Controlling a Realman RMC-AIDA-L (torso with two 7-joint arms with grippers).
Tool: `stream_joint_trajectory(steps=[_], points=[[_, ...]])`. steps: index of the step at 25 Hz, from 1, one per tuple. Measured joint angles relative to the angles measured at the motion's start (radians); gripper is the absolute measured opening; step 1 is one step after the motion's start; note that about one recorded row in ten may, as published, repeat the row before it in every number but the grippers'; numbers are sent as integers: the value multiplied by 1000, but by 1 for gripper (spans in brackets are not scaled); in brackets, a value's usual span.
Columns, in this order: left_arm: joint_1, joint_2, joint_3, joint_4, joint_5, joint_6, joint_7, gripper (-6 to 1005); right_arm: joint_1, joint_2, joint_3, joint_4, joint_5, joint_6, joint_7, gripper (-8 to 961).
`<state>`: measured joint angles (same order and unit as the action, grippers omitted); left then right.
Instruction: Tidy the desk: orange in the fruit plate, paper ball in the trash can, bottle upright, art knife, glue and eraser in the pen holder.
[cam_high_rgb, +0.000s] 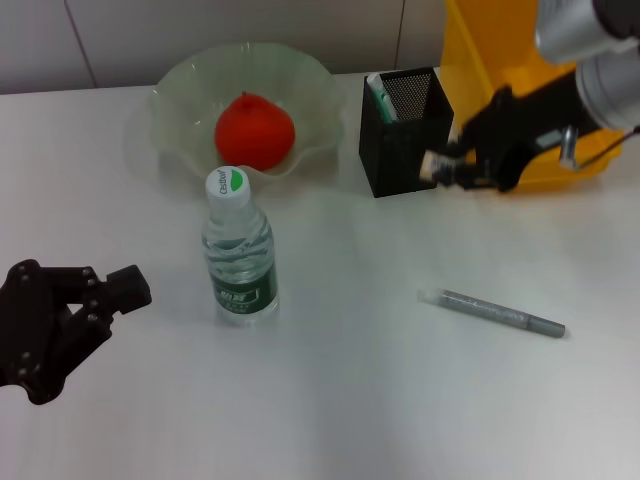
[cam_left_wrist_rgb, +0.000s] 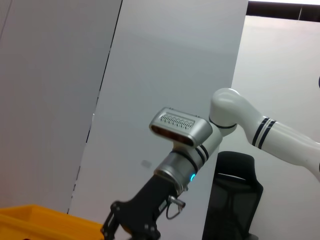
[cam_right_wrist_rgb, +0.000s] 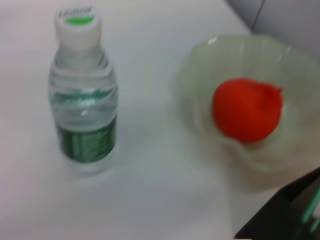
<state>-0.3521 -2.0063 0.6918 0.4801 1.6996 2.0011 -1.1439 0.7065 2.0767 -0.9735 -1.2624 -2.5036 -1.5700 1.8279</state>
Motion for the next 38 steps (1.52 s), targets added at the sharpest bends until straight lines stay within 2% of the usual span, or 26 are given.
stream_joint_trajectory(steps=[6,11,12,13,14,15,16,17,18,19,20,24,32,38], points=[[6,0,0,0,-6,1,0,28,-6,-4,23,-47,53,88,-2,248],[9,0,0,0,-7,2,0,28,4,-21,26,-25,79,157,-5,248],[9,0,0,0,-8,3,0,29,11,-34,27,9,102,190,-11,249],[9,0,0,0,-8,3,0,29,11,-34,27,9,102,190,-11,249],[9,0,0,0,-8,2,0,29,24,-49,36,54,127,218,-20,249],[10,0,0,0,-8,2,0,29,24,-49,36,54,127,218,-20,249],[10,0,0,0,-8,2,1,29,34,-58,43,86,135,232,-26,249],[11,0,0,0,-8,2,1,29,57,-76,57,152,143,253,-41,249],[11,0,0,0,-8,2,1,29,57,-76,57,152,143,253,-41,249],[11,0,0,0,-8,1,2,29,84,-93,73,225,146,270,-57,250],[11,0,0,0,-8,1,2,29,84,-93,73,225,146,270,-57,250],[14,0,0,0,-8,-1,2,29,126,-118,100,355,150,311,-97,250],[15,0,0,0,-8,-5,2,29,158,-137,102,475,151,347,-117,251],[15,0,0,0,-8,-5,3,29,170,-140,104,513,150,359,-122,252]])
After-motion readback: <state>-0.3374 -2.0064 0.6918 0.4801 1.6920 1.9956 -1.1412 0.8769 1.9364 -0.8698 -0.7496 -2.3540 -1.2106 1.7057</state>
